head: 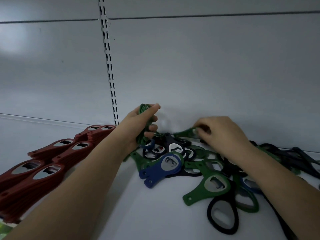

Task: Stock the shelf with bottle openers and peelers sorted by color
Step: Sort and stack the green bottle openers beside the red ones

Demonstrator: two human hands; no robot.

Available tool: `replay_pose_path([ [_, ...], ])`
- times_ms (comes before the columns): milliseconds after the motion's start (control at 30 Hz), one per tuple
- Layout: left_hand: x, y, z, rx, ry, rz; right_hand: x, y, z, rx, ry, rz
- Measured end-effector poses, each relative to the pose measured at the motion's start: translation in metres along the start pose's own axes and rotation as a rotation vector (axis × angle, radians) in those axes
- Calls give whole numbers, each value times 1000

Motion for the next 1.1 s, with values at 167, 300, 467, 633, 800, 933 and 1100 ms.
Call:
replay_pose_path([
  [167,5,10,-2,-100,16,-51,-7,-11,45,-385,249,11],
  [300,17,6,-16,-251,-129,3,-1,-42,49,-666,104,34],
  [467,30,-11,-38,-223,-376,207,3,-51,25,-796,95,-79],
  [633,16,-4,-15,67,-326,297,-1,-34,34,-795,232,-152],
  [800,20,26,24,76,-105,180,-10,-47,17,-603,16,-78],
  [933,30,28,59,-698,232,-12,-29,-67,-16,-362,-239,21],
  [1100,29,5,68,-1314,298,-26,-44,-92,-61,-181,-367,108],
])
Point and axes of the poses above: each hand's wrist, its own x-axis away from the middle knuckle, its own z-axis out of the back of the hand, y = z × x, the point moved 6 cm from there along -x, towards the middle knuckle, and after that the axes turned 3 degrees about y, right-handed, at the moved point
